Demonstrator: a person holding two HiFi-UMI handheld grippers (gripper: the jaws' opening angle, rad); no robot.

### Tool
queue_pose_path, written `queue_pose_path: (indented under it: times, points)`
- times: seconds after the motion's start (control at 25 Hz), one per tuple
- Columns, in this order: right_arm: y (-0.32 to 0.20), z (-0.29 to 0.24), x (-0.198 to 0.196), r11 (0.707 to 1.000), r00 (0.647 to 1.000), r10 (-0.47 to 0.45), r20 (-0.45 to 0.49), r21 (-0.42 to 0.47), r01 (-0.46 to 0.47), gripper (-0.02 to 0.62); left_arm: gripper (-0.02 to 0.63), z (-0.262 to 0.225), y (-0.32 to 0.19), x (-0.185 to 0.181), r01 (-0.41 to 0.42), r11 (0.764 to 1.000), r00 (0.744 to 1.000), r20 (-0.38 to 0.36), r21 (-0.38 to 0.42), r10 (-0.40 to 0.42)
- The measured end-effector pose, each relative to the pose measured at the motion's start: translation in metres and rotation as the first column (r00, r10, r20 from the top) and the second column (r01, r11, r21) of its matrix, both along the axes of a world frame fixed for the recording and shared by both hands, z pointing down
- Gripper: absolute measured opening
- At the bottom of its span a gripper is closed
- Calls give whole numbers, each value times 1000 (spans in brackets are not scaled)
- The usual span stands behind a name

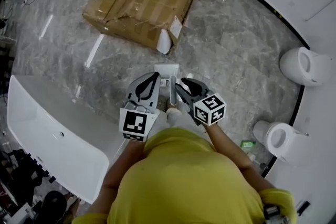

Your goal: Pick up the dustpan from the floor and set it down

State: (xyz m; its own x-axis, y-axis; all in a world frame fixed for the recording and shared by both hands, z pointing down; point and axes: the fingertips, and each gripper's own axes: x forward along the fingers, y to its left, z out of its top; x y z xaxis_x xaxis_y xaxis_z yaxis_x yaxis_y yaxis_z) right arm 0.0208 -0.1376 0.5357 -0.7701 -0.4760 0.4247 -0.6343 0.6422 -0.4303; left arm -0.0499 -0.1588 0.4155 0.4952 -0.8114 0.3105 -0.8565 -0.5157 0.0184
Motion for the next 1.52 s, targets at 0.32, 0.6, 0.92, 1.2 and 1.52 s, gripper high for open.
queue_pose_path:
  times: [0.32,0.6,0.92,1.2,1.52]
  points:
    - [18,42,-2,939,984,30,175,-344,33,203,2,17,-3,1,-27,998,1000,-7,-56,26]
    - [32,64,-14,818,949,51,312,-557,139,284,2,20,-7,4,-42,996,999,-27,-72,40]
    - [36,74,-31,761,913,19,407,-598,251,259,2,24,-9,-3,-24,996,1000,-15,-88,23]
    - [30,68,-35,744,880,21,474,-595,303,121,2,24,-13,-7,-14,996,1000,-10,-85,13]
    - [31,65,-41,766,894,-5,449,-572,292,122,2,21,-9,-9,-8,997,1000,-11,-82,7]
